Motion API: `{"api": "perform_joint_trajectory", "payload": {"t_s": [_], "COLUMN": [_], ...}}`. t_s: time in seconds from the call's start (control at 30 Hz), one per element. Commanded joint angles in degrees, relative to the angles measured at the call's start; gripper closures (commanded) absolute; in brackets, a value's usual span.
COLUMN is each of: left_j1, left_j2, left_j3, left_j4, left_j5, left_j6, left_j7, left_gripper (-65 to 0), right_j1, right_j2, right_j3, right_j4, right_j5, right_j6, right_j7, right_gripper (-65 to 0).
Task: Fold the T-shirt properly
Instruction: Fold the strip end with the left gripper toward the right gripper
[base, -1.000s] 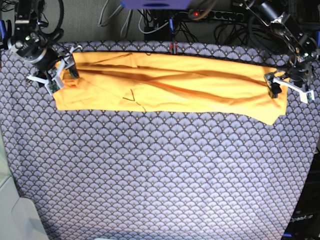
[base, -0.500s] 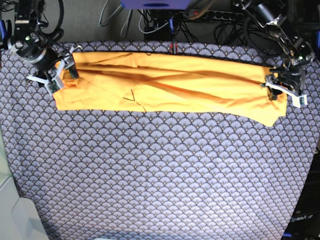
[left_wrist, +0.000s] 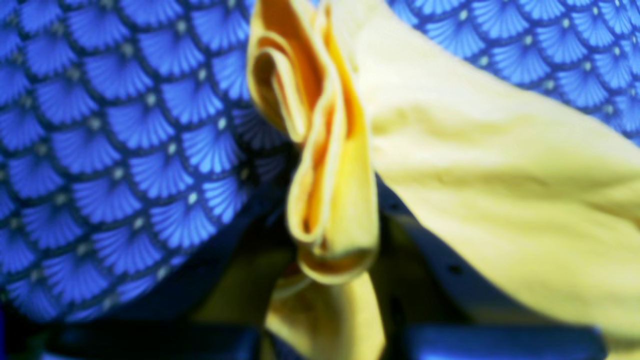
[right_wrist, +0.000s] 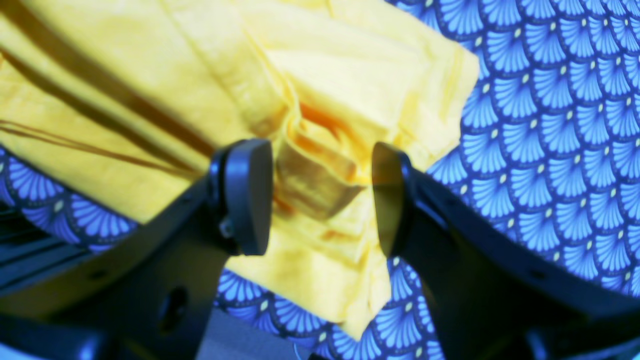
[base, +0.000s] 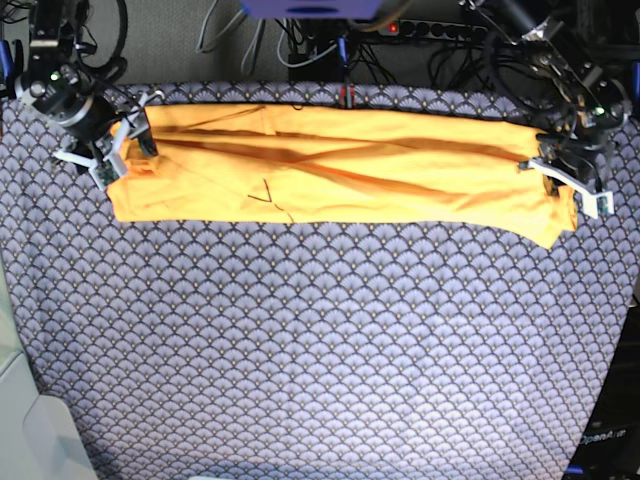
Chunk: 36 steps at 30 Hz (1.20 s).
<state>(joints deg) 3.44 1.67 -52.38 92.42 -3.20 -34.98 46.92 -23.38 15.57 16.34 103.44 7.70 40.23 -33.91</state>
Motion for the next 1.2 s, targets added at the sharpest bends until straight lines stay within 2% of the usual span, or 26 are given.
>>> {"api": "perform_joint_trajectory", "payload": {"t_s": [0.0,0.13,0.3,0.4,0.53,0.87,0.93,1.03,1.17], "left_j1": [-1.64,-2.17,0.03,3.46,6.71,9.17,9.26,9.79,9.79], "left_j2": [0.04,2.15,5.05,5.14,4.97,5.4,5.76,5.76,5.58], "left_j3": [1.0,6.71,15.33,22.09,27.9,37.39,39.94,44.42,48.64], "left_j4": [3.89,12.41,18.3,18.65,18.65,18.83,18.74,18.74,18.74], "left_j5": [-0.97,-0.89,-0.36,-0.36,-0.27,-0.27,-0.27,-0.53,-0.8], "left_j6": [-0.05,-1.9,-1.55,-1.19,-1.19,-1.11,1.09,6.81,9.88], "left_j7": [-0.1,6.05,10.27,10.18,10.1,10.1,10.01,10.01,9.92], "left_gripper": [0.0,0.0,0.0,0.0,0.0,0.0,0.0,0.0,0.0], "right_j1": [0.3,0.3,0.3,0.3,0.3,0.3,0.3,0.3,0.3], "right_j2": [0.82,0.82,0.82,0.82,0.82,0.82,0.82,0.82,0.82], "right_j3": [0.41,0.41,0.41,0.41,0.41,0.41,0.41,0.41,0.41], "right_j4": [0.78,0.78,0.78,0.78,0.78,0.78,0.78,0.78,0.78], "right_j5": [0.34,0.34,0.34,0.34,0.34,0.34,0.34,0.34,0.34], "right_j6": [-0.23,-0.23,-0.23,-0.23,-0.23,-0.23,-0.23,-0.23,-0.23], "right_j7": [1.08,1.08,1.08,1.08,1.08,1.08,1.08,1.08,1.08], "right_gripper": [-32.9,-32.9,-32.8,-32.8,-32.8,-32.8,-32.8,-32.8,-32.8]}}
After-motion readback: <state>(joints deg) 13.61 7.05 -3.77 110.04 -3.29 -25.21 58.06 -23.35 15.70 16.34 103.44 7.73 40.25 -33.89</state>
